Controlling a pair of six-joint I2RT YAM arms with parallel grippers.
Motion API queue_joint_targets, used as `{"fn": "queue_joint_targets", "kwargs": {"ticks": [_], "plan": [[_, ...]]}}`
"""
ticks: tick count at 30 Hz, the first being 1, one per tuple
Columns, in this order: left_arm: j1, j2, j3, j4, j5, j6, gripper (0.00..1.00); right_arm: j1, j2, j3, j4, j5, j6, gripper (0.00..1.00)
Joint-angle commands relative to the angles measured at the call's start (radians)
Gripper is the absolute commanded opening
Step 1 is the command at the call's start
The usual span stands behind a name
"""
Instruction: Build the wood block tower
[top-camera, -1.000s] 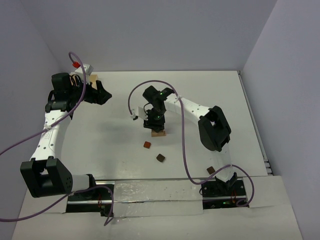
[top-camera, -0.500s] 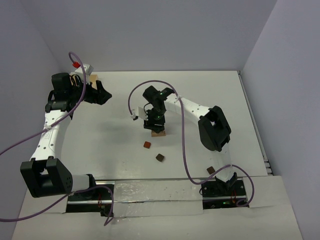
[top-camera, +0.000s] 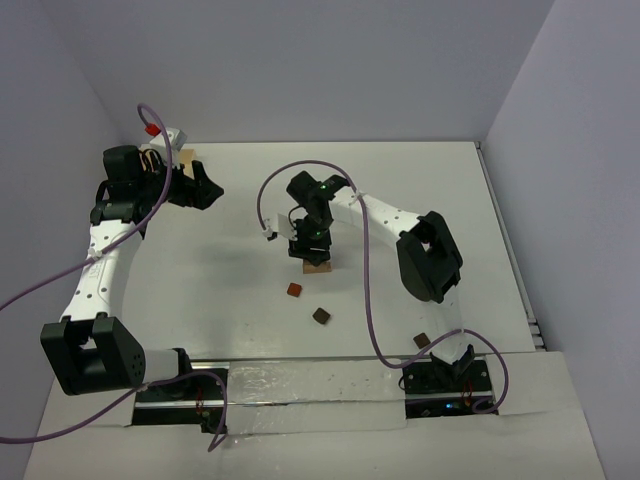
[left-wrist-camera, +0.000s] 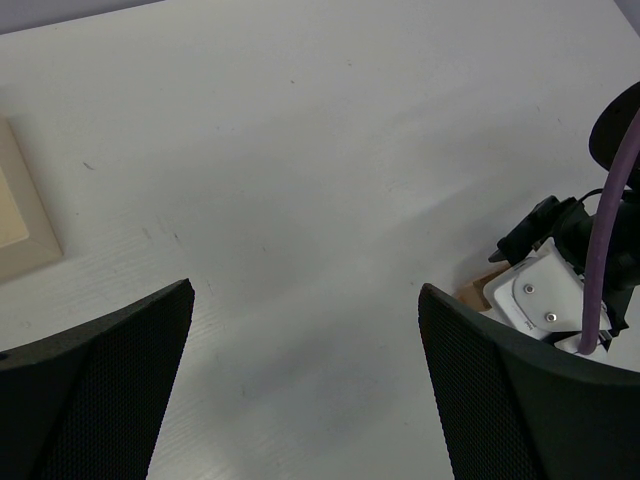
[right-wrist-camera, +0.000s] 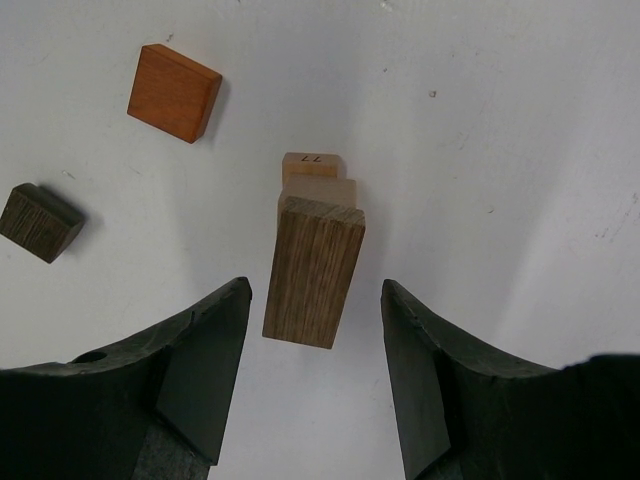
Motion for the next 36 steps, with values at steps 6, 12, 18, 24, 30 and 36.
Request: {"fn": "queue_joint_targets", "kwargs": {"ticks": [6, 12, 18, 24, 30, 36], "plan": [[-0.004, -0.030, 0.016, 0.012, -0.009, 0.018, 0.99, -0.023, -0.163, 0.028, 0.005, -0.043, 0.076, 0.63], [-0.028, -0.110, -0.035, -0.049, 0.005, 0.173, 0.98, -0.056, -0.377, -0.042, 0.092, -0.071, 0.270, 0.63], [-0.216, -0.184, -0.161, -0.192, 0.045, 0.502, 0.92, -0.131, -0.635, -0.336, 0.255, -0.078, 0.486, 0.68], [-0.506, -0.191, -0.289, -0.283, -0.058, 0.792, 0.82, -0.256, -0.829, -0.554, 0.315, -0.090, 0.603, 0.69], [-0.639, -0.092, -0.316, -0.250, -0.086, 0.911, 0.75, -0.350, -0.917, -0.652, 0.336, -0.096, 0.652, 0.70], [-0.644, 0.017, -0.327, -0.009, -0.140, 0.717, 0.50, -0.442, -0.918, -0.655, 0.340, -0.113, 0.667, 0.70]]}}
